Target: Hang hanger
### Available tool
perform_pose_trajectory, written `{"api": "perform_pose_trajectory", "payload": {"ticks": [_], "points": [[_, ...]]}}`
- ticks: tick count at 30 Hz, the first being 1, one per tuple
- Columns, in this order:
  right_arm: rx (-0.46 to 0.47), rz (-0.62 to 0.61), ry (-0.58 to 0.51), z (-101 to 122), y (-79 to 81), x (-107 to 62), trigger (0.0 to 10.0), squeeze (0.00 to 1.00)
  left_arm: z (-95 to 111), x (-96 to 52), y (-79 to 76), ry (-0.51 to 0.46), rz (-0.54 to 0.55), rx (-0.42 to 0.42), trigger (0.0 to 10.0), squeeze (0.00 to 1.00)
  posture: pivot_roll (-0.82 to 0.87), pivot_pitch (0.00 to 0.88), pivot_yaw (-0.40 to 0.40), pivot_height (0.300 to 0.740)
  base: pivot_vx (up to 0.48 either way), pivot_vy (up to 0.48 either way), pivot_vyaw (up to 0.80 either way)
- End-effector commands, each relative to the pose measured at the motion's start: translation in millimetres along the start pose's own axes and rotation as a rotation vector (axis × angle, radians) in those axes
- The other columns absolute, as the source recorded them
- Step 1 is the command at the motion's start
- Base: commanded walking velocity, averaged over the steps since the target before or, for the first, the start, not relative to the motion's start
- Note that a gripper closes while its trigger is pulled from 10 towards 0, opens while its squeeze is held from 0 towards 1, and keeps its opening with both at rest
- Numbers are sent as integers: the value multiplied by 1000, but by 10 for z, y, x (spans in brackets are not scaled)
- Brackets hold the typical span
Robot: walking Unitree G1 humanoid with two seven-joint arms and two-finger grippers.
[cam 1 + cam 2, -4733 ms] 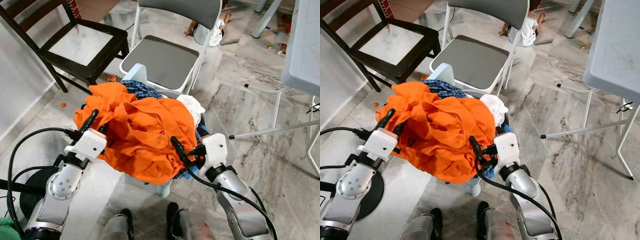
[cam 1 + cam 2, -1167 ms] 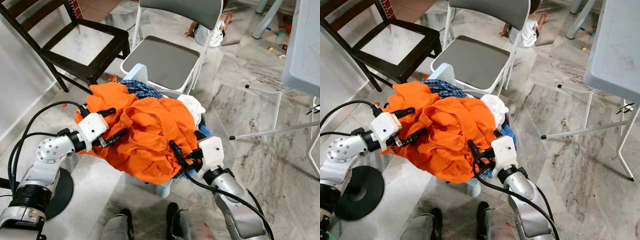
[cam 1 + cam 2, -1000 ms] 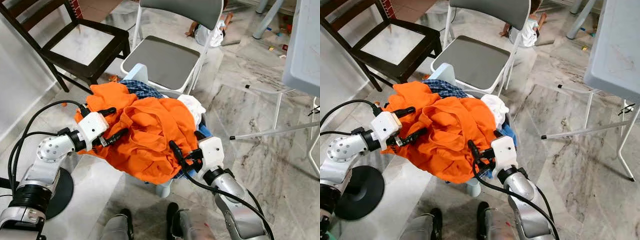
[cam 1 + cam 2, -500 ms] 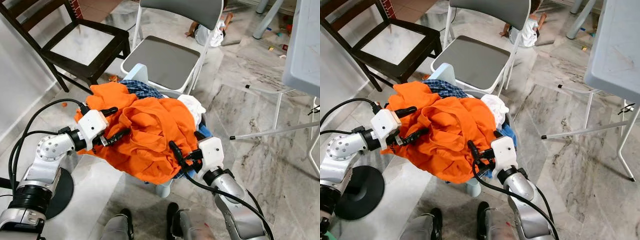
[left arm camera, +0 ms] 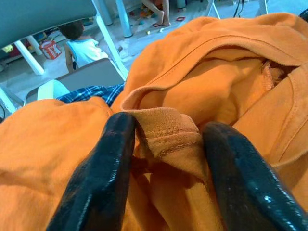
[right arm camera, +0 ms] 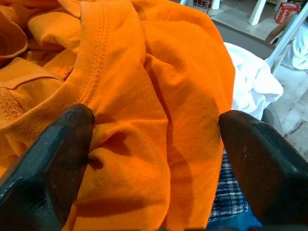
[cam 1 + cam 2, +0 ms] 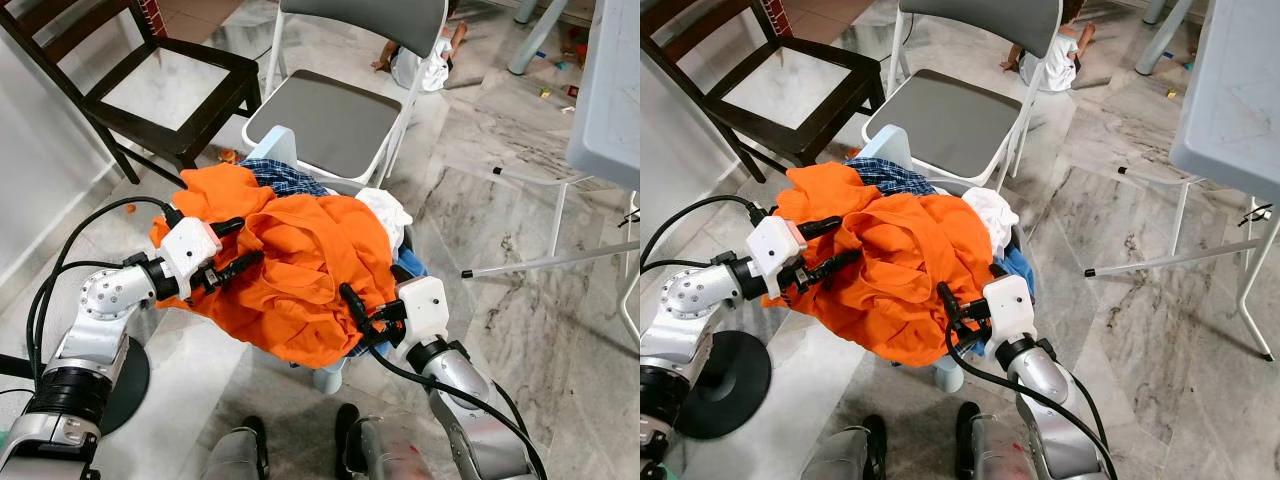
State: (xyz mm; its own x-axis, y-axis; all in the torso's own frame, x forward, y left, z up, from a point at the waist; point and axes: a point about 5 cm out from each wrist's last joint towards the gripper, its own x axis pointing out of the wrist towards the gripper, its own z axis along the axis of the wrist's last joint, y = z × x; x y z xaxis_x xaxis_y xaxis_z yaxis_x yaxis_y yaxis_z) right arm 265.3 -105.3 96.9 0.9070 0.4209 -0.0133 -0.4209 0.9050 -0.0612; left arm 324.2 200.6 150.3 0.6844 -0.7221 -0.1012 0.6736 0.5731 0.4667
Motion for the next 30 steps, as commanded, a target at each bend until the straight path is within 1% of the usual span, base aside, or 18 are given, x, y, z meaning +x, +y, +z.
{"api": "perform_pose_trajectory", "payload": {"ticks": [1,17,25,30], "points": [[-1,6,17,-39,22,-34,10000,0,-42,-40,-6,7,2,-15,0,0,20,306,-14,740,0,0,0],[1,17,0,-5,-9,-29,10000,0,-81,-69,-70,12,-32,-23,0,0,18,298,-26,740,0,0,0],[4,18,3,-17,4,-27,10000,0,-99,-95,-60,22,-34,-21,0,0,23,298,-23,740,0,0,0],[6,20,4,-23,16,-26,10000,0,-88,-151,-26,26,-14,15,0,0,25,298,-21,740,0,0,0]]}}
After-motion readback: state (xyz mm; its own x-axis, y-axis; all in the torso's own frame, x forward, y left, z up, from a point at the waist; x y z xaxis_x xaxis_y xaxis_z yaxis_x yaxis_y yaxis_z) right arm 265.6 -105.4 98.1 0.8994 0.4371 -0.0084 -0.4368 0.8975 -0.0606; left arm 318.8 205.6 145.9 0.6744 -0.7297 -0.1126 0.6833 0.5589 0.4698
